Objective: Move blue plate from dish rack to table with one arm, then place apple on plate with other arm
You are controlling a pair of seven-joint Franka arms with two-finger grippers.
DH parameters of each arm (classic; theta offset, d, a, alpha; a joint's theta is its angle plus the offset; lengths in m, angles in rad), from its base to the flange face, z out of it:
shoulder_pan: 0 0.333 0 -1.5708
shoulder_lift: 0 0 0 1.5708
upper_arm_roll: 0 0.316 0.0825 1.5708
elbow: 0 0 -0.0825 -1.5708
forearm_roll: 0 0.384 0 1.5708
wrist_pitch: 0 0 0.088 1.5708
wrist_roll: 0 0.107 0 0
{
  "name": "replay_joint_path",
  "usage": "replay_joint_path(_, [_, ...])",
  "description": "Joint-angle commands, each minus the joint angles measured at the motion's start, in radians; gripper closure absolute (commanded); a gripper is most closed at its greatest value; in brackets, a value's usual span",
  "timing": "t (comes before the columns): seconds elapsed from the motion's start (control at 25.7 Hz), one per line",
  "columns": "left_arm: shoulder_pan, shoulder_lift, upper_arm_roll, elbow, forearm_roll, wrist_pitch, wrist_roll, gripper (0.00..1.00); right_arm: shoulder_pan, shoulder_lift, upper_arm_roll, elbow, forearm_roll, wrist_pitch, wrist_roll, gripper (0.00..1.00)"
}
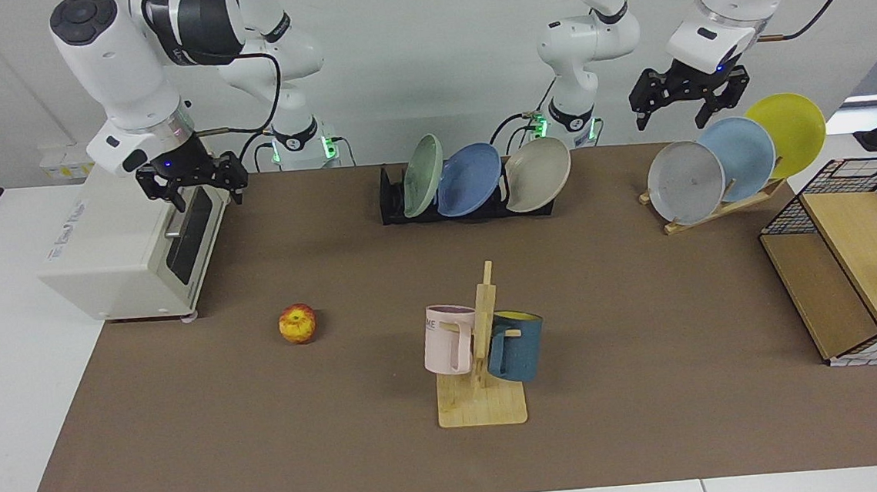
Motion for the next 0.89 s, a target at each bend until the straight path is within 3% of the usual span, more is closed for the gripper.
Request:
replay_joint_path(0.0, [0.012,-0.034,0.002,-0.040,0.000,0.002,0.001,0.00,-0.016,-0.011,0.009,-0.011,-0.003,0.016,-0.022,0.00])
replay_joint_path(0.86, [-0.014,-0.040,-0.015,-0.040,-0.010,0.022,-0.001,0.00,-0.016,-0.010,0.009,-0.011,-0.003,0.016,-0.022,0.00])
